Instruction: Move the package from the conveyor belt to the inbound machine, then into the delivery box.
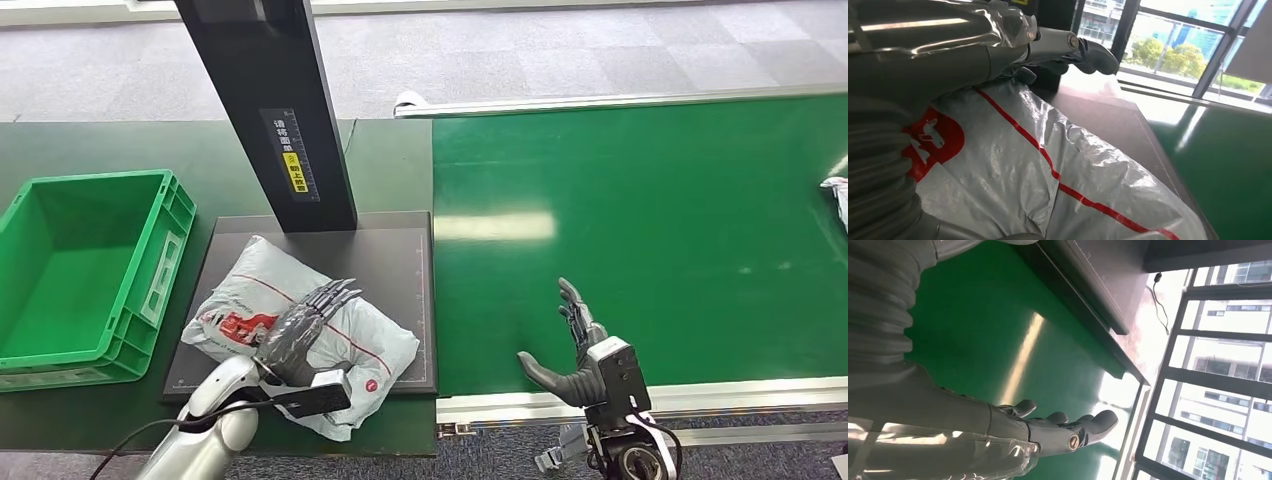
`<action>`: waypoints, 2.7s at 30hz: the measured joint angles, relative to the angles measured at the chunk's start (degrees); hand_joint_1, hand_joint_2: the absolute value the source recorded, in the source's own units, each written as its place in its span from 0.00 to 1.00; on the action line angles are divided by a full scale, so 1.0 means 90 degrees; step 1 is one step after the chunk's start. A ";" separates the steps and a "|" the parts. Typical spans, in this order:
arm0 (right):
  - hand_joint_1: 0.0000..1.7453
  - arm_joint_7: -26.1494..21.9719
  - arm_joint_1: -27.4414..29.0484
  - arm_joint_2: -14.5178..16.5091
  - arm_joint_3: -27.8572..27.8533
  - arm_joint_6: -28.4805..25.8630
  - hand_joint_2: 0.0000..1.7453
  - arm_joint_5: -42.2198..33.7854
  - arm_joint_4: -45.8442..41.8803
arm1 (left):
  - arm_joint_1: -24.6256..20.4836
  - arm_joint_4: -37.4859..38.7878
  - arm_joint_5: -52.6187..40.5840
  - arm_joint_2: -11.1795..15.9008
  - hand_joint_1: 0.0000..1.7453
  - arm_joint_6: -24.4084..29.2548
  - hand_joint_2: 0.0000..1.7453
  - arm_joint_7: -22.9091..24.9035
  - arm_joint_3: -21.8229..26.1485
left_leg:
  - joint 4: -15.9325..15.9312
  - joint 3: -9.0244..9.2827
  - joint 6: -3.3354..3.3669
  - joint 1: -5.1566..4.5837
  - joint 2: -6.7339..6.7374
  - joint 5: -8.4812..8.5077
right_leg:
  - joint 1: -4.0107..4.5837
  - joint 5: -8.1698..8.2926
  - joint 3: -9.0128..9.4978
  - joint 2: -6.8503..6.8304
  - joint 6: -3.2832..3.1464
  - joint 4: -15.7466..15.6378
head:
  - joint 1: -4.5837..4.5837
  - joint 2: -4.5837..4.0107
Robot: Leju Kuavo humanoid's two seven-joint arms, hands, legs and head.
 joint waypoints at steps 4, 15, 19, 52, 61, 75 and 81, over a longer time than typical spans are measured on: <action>0.00 0.0002 0.0016 -0.0001 0.0003 -0.0003 1.00 0.0001 -0.0094 | -0.0529 0.0670 0.0036 -0.0007 0.00 0.0024 1.00 -0.0053 -0.0350 | -0.0003 0.0030 0.0002 -0.0002 -0.0004 -0.0001 | -0.0002 -0.0002 0.0035 -0.0009 0.0001 -0.0001 | 0.0000 0.0000; 0.00 -0.0024 0.0051 -0.0024 0.0027 -0.0010 1.00 -0.0144 -0.0169 | -0.1094 0.1398 0.0140 -0.0025 0.95 -0.0051 1.00 -0.0064 -0.0799 | -0.0005 0.0080 0.0009 -0.0007 -0.0007 0.0004 | -0.0006 -0.0003 0.0097 -0.0014 0.0002 -0.0003 | 0.0000 0.0000; 0.00 -0.0018 0.0044 -0.0042 0.0063 -0.0051 1.00 -0.0219 -0.0169 | -0.1159 0.1586 0.0525 -0.0047 1.00 -0.0035 1.00 -0.0155 -0.0955 | -0.0005 0.0093 0.0010 -0.0008 -0.0007 0.0007 | -0.0006 -0.0002 0.0101 -0.0014 0.0003 -0.0003 | 0.0000 0.0000; 0.00 -0.0056 0.0151 0.0005 -0.0121 -0.0231 1.00 -0.0478 -0.0491 | -0.1358 -0.0790 0.0456 0.0694 1.00 0.1817 1.00 0.0216 -0.1038 | -0.0001 -0.0006 0.0009 -0.0004 0.0005 0.0009 | -0.0002 0.0002 -0.0006 -0.0006 0.0003 0.0001 | 0.0001 0.0000; 0.00 -0.0038 0.0196 -0.0015 -0.0109 -0.0340 1.00 -0.0523 -0.0482 | -0.2374 -0.1588 -0.1053 0.1121 1.00 0.1852 1.00 0.0820 0.0226 | -0.0001 -0.0011 0.0009 -0.0003 0.0008 0.0013 | -0.0001 0.0004 -0.0015 -0.0001 0.0001 0.0002 | 0.0001 0.0000; 0.00 -0.0214 0.0271 -0.0228 0.0008 -0.0476 1.00 -0.0788 -0.0304 | -0.4572 0.2740 -0.2908 0.2318 1.00 0.2203 1.00 0.1603 0.0945 | -0.0005 -0.0011 0.0000 0.0002 0.0100 0.0007 | 0.0005 0.0011 -0.0045 0.0094 -0.0009 0.0018 | 0.0000 0.0000; 0.00 -0.0221 0.0276 -0.0285 0.0091 -0.0476 1.00 -0.0796 -0.0211 | -0.4671 0.3984 -0.2986 0.2923 1.00 0.2184 1.00 0.1646 0.1030 | -0.0004 -0.0027 -0.0004 0.0006 0.0088 0.0005 | 0.0010 0.0008 -0.0057 0.0085 -0.0011 0.0018 | 0.0004 0.0000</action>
